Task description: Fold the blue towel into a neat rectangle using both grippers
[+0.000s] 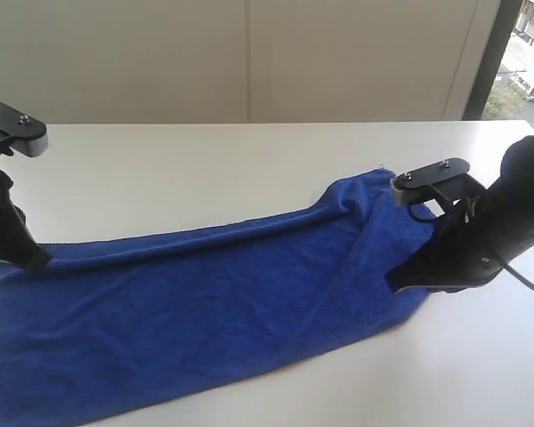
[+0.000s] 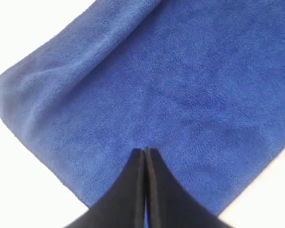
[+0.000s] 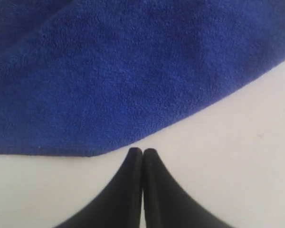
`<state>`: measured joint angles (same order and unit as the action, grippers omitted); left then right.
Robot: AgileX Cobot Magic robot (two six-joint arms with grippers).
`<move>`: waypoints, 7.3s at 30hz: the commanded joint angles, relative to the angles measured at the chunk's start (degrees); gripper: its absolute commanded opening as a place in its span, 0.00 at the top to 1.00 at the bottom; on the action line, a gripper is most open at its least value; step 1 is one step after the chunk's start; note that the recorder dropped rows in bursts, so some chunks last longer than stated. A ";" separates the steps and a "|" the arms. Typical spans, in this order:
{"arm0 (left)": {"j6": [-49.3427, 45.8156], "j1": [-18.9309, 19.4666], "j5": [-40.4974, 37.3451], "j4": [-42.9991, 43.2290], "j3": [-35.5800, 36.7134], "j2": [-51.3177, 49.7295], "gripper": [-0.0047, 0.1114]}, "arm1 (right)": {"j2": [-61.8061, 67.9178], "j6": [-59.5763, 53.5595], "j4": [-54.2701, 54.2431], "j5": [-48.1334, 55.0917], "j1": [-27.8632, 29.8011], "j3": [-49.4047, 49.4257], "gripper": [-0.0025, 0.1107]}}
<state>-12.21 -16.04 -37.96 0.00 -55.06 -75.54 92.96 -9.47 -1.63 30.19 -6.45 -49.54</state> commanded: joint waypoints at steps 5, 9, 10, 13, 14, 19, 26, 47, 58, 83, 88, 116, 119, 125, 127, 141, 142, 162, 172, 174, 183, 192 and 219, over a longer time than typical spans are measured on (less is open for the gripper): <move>-1.55 -0.07 -0.49 0.00 0.40 2.82 0.96 | 6.86 -16.52 -17.60 -1.99 0.19 -2.87 0.98; -1.66 -0.07 4.27 0.00 2.95 2.82 0.96 | 8.83 -21.45 -20.84 -1.52 -1.17 -4.66 0.98; -1.66 -0.07 8.03 0.00 4.70 2.82 0.96 | 8.83 -21.85 -20.84 -3.19 -2.25 -4.97 0.98; -1.66 0.39 15.49 0.81 5.22 1.54 0.96 | 9.32 -22.01 -21.31 -1.38 -5.32 -7.97 0.98; -1.66 2.41 17.80 0.95 3.24 -1.12 0.96 | 10.15 -22.68 -21.31 -0.20 -7.65 -10.57 0.98; -7.03 11.91 6.41 -3.81 -10.65 -16.07 0.96 | 19.38 -23.91 -21.31 3.08 -16.01 -22.04 0.98; -32.77 20.69 -7.43 -28.80 -22.31 -27.79 0.96 | 27.50 -23.91 -18.80 10.38 -16.49 -25.78 0.98; -45.01 21.35 -8.00 -43.20 -22.85 -37.84 0.96 | 24.42 -15.41 -11.56 23.93 -16.49 -25.78 0.98; -35.96 21.35 -9.93 -40.95 -22.72 -37.84 0.96 | 13.48 -9.14 3.72 20.14 -9.73 -31.28 0.98; -46.67 5.27 -15.66 -51.30 -22.72 -37.72 0.96 | 24.49 -10.59 -9.94 17.08 17.17 -31.02 0.59; -46.68 5.12 -15.66 -50.83 -22.72 -37.72 0.96 | 26.24 -9.79 -11.10 16.40 17.17 -31.02 0.59; -46.68 5.12 -14.55 -49.64 -22.63 -37.82 0.96 | 25.01 -13.28 -21.14 15.64 0.06 -38.93 0.98; -46.68 5.12 -14.55 -49.64 -22.63 -37.82 0.96 | 25.01 -13.28 -22.61 14.16 -4.33 -39.12 0.98; -46.68 5.12 -14.58 -49.53 -22.63 -37.82 0.96 | 26.01 -15.27 -23.83 13.07 -10.43 -39.12 0.80; -46.68 5.12 -14.58 -49.39 -22.63 -37.82 0.96 | 25.73 -16.70 -23.83 13.07 -10.82 -39.12 0.64; -46.68 5.12 -15.53 -49.33 -22.63 -37.82 0.96 | 25.89 -10.85 -6.31 14.69 -10.08 -38.98 0.47; -46.68 5.12 -15.66 -49.33 -22.63 -37.82 0.96 | 26.50 -10.32 -6.31 14.69 -10.08 -38.98 0.47; -46.68 5.12 -16.08 -49.18 -22.63 -37.82 0.96 | 29.06 -11.38 -21.18 18.75 -2.21 -38.98 0.47; -46.68 5.12 -16.50 -49.18 -22.63 -37.82 0.96 | 32.23 -15.92 -26.89 19.66 -2.21 -38.98 0.52; -46.68 5.12 -16.50 -49.18 -22.63 -37.82 0.96 | 32.35 -15.92 -27.06 19.66 -2.21 -38.98 0.52; -46.68 5.12 -15.81 -49.18 -22.63 -37.82 0.96 | 31.16 -25.18 -43.32 23.77 -2.32 -38.98 0.52; -46.76 5.12 -16.24 -49.18 -22.63 -37.82 0.96 | 28.85 -20.95 -31.99 21.91 -3.14 -39.09 0.52; -47.16 5.12 -17.05 -49.18 -22.63 -37.82 0.96 | 31.78 -18.70 -31.41 17.53 -2.13 -39.09 0.66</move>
<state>-58.92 -10.72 -53.89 -48.78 -77.82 -113.49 125.08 -27.41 -32.56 47.89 -8.65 -88.36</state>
